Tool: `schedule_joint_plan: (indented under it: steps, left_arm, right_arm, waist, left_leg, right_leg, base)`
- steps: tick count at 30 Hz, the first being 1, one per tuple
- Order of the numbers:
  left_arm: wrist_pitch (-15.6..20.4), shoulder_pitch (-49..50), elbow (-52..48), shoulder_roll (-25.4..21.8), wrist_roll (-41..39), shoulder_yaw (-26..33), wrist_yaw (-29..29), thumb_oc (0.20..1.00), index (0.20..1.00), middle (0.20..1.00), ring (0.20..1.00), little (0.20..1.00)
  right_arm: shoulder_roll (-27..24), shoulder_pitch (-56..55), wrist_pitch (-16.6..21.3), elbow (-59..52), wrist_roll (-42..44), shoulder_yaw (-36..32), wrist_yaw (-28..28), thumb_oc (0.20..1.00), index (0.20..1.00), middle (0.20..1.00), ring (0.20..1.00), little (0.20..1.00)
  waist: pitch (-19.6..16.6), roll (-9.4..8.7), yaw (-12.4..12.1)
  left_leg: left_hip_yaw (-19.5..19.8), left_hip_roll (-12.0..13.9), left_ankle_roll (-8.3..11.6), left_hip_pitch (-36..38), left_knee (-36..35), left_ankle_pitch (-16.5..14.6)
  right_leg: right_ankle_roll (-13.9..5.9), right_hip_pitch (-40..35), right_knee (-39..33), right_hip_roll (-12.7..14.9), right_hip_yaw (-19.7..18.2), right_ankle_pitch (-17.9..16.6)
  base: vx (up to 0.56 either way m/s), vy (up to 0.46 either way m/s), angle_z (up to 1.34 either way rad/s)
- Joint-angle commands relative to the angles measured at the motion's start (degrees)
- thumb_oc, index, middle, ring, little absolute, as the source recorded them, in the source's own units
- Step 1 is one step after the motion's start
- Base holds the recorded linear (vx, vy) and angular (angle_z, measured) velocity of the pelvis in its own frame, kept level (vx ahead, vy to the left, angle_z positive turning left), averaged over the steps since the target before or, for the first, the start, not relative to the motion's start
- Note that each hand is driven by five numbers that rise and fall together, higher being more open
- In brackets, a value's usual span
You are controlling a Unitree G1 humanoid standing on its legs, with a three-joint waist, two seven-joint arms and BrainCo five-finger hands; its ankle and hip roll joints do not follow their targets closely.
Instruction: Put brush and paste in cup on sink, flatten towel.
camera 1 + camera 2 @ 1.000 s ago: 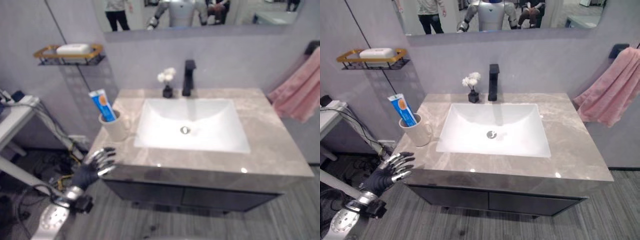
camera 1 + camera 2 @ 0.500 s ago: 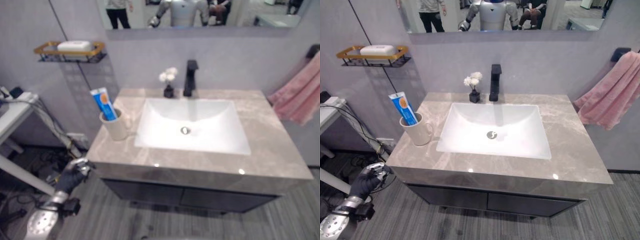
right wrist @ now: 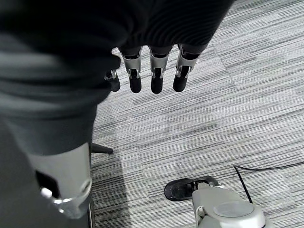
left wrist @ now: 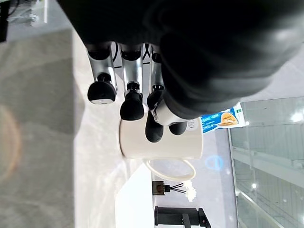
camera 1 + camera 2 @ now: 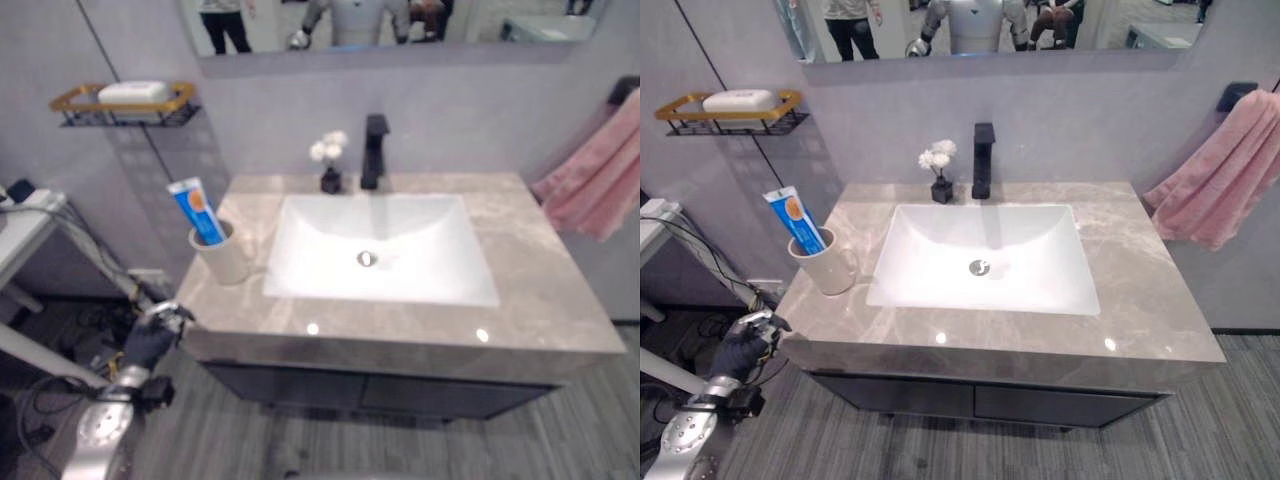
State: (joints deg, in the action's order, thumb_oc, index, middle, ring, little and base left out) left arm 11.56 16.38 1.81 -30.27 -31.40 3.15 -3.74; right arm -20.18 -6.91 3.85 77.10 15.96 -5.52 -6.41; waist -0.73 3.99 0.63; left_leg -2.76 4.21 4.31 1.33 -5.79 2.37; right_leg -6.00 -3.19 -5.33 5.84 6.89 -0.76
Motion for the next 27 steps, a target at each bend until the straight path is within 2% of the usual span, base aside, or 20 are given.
schedule_joint_plan:
  steps: [1,14,27]
  left_arm:
    - [2.7,-3.5,-1.1,-1.7,-0.1,2.6,1.1,0.2,0.2,0.2,0.2,0.2]
    - [1.0,-6.4,-1.3,-3.0,2.4,2.3,3.7,0.2,0.2,0.2,0.2,0.2]
    - [-0.4,-10.5,1.0,-4.2,3.5,2.3,5.3,0.2,0.2,0.2,0.2,0.2]
  right_arm:
    - [1.4,2.3,0.8,1.3,0.8,0.5,-0.8,1.0,1.0,1.0,1.0,1.0]
    - [1.5,2.2,0.6,0.9,0.0,1.3,-2.1,1.0,1.0,1.0,1.0,1.0]
    - [1.7,1.7,-0.2,1.6,-0.5,2.5,-1.1,1.0,1.0,1.0,1.0,1.0]
  waist:
    - [1.6,-3.15,1.3]
    - [1.7,-2.32,2.4]
    - [1.8,-2.52,3.1]
  left_leg:
    - [-1.3,0.1,-2.48,1.0,0.8,-4.1]
    - [-1.9,0.3,-2.3,1.2,0.8,-4.1]
    - [-2.2,0.4,-2.1,1.1,0.8,-3.9]
  right_leg:
    - [0.61,-0.5,0.3,2.8,0.2,-0.4]
    - [0.73,-0.3,0.3,2.6,-0.4,-0.3]
    - [0.88,0.1,0.3,2.3,-0.5,-0.3]
  base:
    - [0.0,0.0,0.0]
    - [0.0,-0.006,-0.02]
    - [0.0,-0.002,0.0]
